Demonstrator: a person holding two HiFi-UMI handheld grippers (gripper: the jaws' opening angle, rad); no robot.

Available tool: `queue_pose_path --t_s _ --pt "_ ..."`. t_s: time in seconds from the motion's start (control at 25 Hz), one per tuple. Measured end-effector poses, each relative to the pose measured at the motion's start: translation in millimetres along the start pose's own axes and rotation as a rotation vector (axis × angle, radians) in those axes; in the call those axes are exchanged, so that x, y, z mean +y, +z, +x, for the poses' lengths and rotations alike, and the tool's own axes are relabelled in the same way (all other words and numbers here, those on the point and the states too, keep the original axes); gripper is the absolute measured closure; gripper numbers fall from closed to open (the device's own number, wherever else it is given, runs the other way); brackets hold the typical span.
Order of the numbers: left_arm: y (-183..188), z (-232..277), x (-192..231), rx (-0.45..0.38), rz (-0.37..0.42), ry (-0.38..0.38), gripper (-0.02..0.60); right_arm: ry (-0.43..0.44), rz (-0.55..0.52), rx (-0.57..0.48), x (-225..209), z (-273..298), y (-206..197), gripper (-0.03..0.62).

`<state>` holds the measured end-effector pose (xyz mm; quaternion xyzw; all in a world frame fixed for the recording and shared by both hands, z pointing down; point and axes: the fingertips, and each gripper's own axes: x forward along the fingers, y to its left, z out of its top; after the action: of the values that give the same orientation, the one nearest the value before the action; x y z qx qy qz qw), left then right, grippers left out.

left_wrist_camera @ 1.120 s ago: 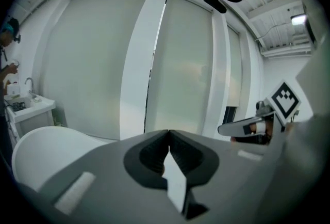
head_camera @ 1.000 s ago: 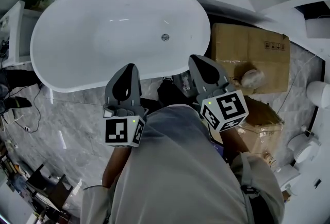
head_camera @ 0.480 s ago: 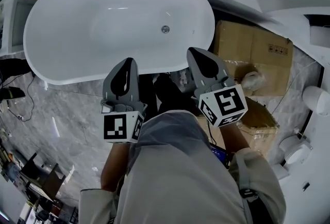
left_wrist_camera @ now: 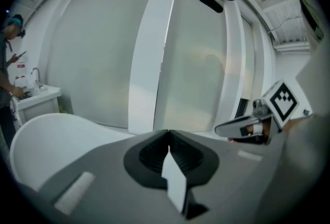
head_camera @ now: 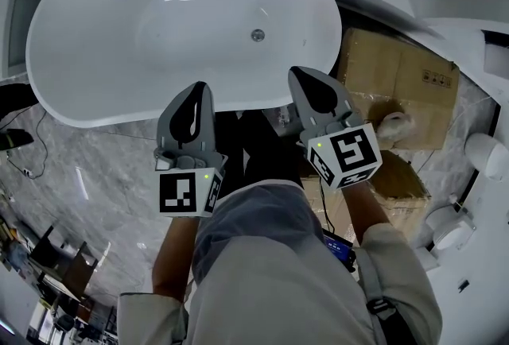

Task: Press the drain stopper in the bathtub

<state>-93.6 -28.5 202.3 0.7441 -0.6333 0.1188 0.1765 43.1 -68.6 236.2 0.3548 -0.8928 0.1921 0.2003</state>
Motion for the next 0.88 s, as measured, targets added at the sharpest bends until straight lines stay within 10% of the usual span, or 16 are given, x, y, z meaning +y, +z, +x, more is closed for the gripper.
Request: queue_pose_path --t_s 0.88 --pt "-101.4 76.9 51.6 0.098 -0.039 -0.017 0.581 0.033 -0.024 0.074 -47.2 122.1 -92.6 0.595"
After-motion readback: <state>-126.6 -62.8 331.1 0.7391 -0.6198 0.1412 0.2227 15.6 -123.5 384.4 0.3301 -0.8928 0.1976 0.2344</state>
